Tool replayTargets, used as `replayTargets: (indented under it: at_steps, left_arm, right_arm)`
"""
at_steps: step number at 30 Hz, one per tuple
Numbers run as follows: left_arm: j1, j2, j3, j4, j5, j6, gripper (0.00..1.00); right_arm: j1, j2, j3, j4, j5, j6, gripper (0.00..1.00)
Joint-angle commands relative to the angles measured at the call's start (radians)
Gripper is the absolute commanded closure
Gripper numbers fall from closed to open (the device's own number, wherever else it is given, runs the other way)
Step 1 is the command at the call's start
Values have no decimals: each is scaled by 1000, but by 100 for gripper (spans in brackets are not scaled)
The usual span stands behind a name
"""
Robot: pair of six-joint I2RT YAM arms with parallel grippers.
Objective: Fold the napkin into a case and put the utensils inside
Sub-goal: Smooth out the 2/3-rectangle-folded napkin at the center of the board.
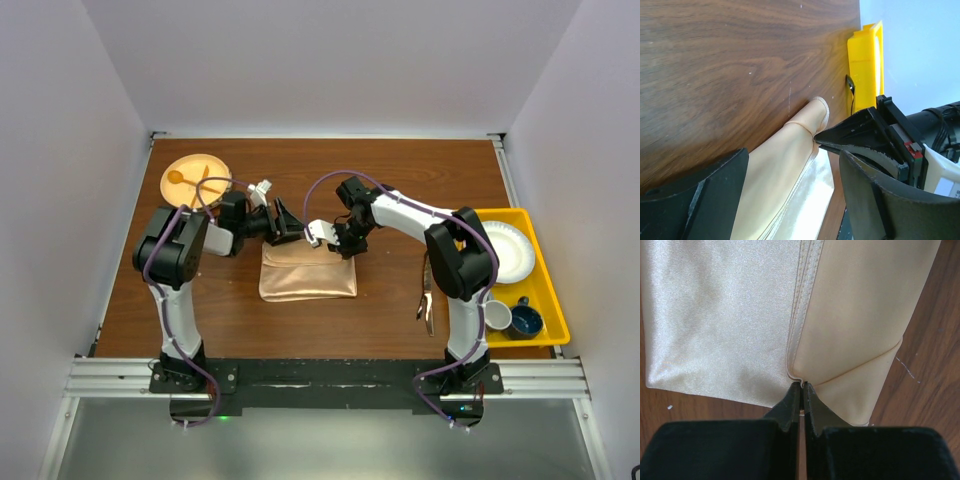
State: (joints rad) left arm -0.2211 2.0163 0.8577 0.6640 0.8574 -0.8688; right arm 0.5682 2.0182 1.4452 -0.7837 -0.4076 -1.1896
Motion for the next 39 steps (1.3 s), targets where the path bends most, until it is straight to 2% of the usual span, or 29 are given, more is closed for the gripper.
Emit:
replayTargets:
  at_steps: [1, 7, 13, 20, 24, 27, 29, 34, 38, 39]
  left_arm:
    - [26, -4, -42, 55, 28, -24, 22]
    - [25, -102, -31, 174, 104, -99, 25]
    - [28, -203, -62, 21, 135, -21, 25]
    - [72, -150, -160, -47, 68, 62, 27]
    - [100, -96, -160, -90, 28, 94, 28]
    - [106, -96, -141, -109, 61, 100, 29]
    - [89, -146, -126, -54, 84, 74, 30]
    - [-4, -212, -40, -67, 77, 28, 30]
    - [-66, -147, 9, -1, 17, -70, 30]
    - [-73, -130, 10, 58, -6, -123, 30]
  right_arm:
    - [-13, 63, -49, -5, 122, -28, 100]
    - [-11, 59, -39, -8, 113, -18, 100]
    - [-11, 60, -34, -14, 112, -19, 100]
    - [-11, 50, -48, -12, 113, -19, 100]
    - [-11, 47, -51, -22, 118, -30, 100]
    - [-10, 48, -51, -26, 118, -42, 100]
    - [-10, 44, -51, -28, 116, -50, 100]
    - [-11, 51, -39, -28, 110, -57, 100]
    - [-10, 57, -36, -25, 108, -64, 100]
    - [-11, 57, -34, -25, 107, -64, 100]
